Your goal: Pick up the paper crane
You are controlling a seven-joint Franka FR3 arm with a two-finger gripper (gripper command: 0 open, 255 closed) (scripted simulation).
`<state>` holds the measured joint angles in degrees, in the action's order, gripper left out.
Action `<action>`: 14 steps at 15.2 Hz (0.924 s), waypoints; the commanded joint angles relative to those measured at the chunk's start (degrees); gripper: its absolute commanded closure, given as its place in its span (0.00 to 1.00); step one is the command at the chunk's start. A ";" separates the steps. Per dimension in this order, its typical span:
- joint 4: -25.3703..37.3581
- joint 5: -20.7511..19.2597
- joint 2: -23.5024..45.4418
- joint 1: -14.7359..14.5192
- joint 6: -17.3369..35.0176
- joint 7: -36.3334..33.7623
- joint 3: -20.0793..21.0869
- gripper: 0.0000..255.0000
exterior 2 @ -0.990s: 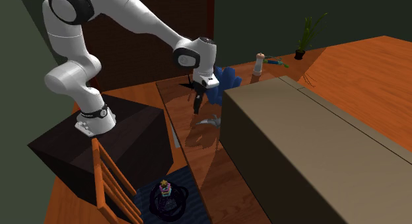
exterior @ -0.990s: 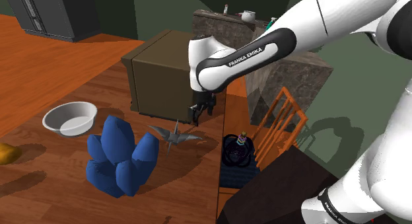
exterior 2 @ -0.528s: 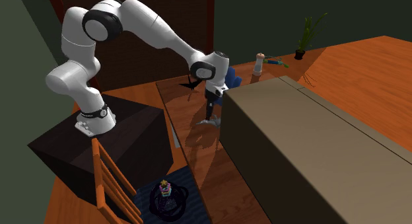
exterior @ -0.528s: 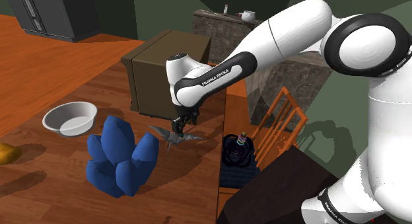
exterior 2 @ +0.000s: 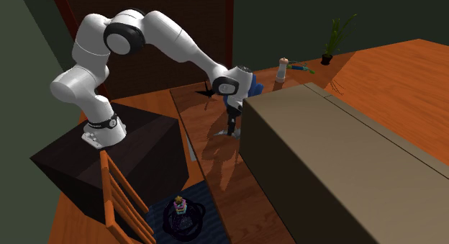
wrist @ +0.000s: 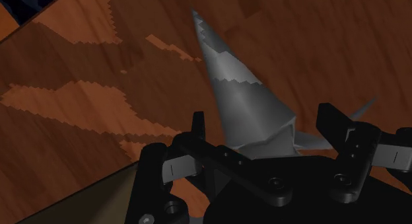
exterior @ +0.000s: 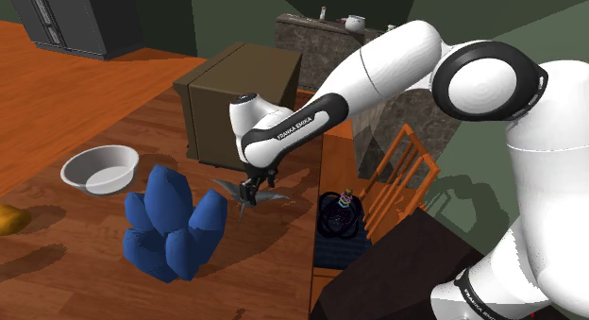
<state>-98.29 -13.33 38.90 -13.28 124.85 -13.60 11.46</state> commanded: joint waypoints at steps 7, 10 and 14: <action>0.19 -0.33 1.42 -0.16 1.24 -0.22 -0.25 1.00; 0.12 -0.33 1.40 -0.13 1.28 -0.20 -0.26 1.00; 0.15 -0.20 0.88 -0.08 0.73 -0.11 -0.15 1.00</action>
<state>-98.10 -13.59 40.02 -13.42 125.79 -13.77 11.28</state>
